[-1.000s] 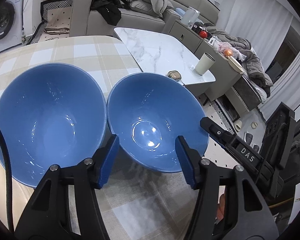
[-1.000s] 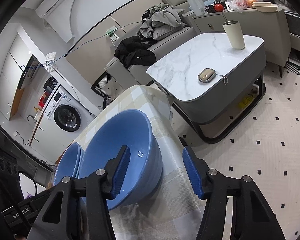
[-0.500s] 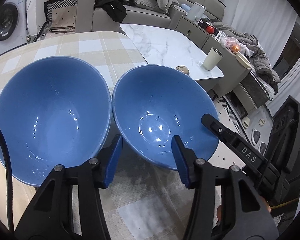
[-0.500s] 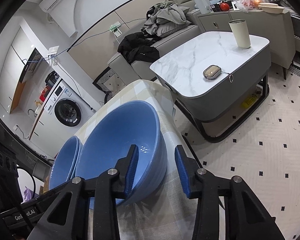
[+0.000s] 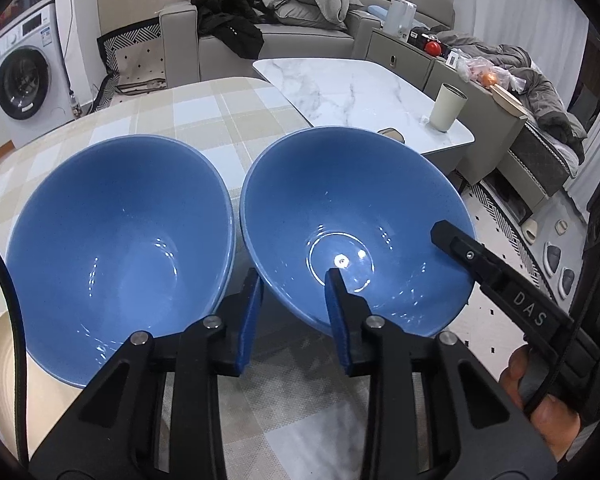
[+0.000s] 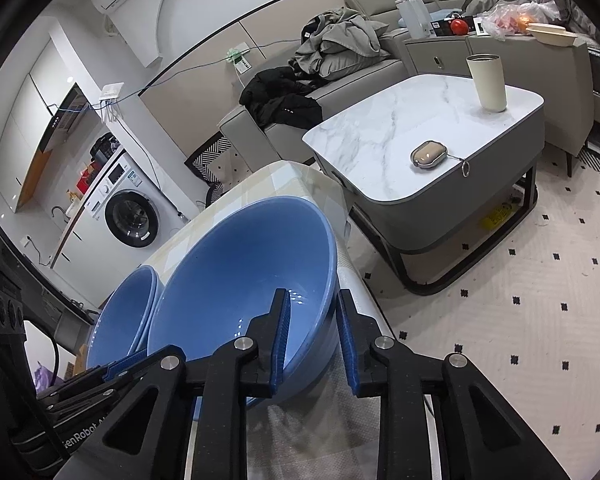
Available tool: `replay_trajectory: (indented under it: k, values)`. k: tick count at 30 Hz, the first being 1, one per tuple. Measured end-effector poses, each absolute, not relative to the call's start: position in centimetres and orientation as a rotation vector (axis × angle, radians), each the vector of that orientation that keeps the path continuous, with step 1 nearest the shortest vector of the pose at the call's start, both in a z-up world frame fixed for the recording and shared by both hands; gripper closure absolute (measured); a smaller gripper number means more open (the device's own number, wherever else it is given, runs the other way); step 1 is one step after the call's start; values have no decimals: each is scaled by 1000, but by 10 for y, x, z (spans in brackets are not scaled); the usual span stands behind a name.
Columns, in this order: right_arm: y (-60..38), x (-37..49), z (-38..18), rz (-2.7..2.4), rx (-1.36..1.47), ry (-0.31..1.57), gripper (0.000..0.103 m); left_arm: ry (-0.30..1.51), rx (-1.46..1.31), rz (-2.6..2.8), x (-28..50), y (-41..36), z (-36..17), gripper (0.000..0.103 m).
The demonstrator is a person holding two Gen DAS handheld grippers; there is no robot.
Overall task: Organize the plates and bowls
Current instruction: 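Close the left tool on the bowl rim while the right tool grips it too, then lift the nested blue bowls with both tools and carry them over the third blue bowl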
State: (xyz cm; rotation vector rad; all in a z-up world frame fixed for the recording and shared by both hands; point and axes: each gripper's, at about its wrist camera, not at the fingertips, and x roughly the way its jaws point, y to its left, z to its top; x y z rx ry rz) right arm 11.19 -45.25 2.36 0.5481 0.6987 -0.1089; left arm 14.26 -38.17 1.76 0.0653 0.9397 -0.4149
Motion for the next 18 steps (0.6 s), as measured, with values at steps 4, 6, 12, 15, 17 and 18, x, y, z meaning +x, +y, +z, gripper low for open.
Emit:
replay_trajectory:
  k: [4,6,12,15,17,18]
  values:
    - [-450,112,24,-115,532,700,79,922,93,-409,139,-384,19,74]
    - [-450,112,24,-118,527,702,79,915,105,-409,138,-385,19,74]
    - [-450,110,27,-120,524,696,79,905,109,-418,133,-384,22,74]
    - [-450,110,29,-119,521,693,79,892,116,-415,130,-383,26,74]
    - [-449,110,30,-118,521,690,79,883,121,-414,127,-382,29,74]
    - [-449,109,30,-117,519,689,79,880,121,-414,126,-382,31,74]
